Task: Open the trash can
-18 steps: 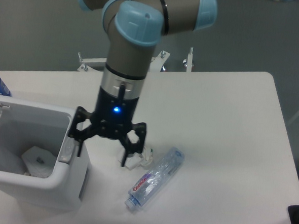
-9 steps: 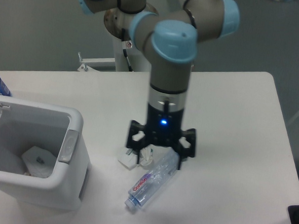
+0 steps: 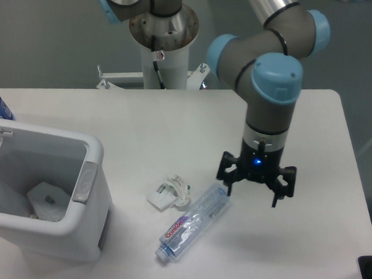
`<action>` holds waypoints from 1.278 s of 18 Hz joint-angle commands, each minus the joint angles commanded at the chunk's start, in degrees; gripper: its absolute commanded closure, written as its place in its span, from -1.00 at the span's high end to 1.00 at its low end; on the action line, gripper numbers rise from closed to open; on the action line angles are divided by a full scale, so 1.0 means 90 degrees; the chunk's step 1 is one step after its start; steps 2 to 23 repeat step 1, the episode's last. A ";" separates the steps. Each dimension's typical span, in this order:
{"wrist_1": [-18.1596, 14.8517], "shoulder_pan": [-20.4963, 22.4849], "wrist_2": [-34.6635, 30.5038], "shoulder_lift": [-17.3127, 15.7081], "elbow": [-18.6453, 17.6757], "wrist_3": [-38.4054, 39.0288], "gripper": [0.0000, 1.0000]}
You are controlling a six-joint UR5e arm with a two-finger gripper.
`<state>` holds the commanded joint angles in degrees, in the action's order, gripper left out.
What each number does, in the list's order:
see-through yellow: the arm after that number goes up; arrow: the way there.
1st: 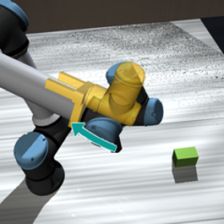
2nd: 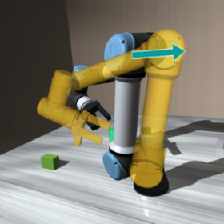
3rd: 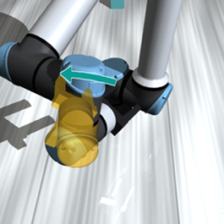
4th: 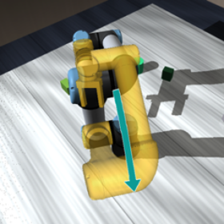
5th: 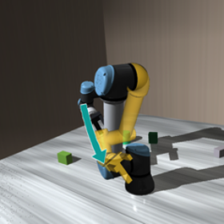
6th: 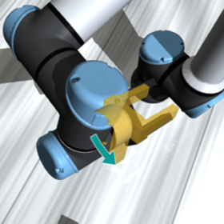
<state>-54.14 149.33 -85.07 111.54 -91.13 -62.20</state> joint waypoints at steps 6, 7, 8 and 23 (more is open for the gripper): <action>0.0000 0.0019 0.0000 0.0000 -0.0049 -0.0187 1.00; 0.0000 0.0019 0.0000 0.0000 -0.0049 -0.0187 1.00; 0.0000 0.0019 0.0000 0.0000 -0.0049 -0.0187 1.00; 0.0000 0.0019 0.0000 0.0000 -0.0049 -0.0187 1.00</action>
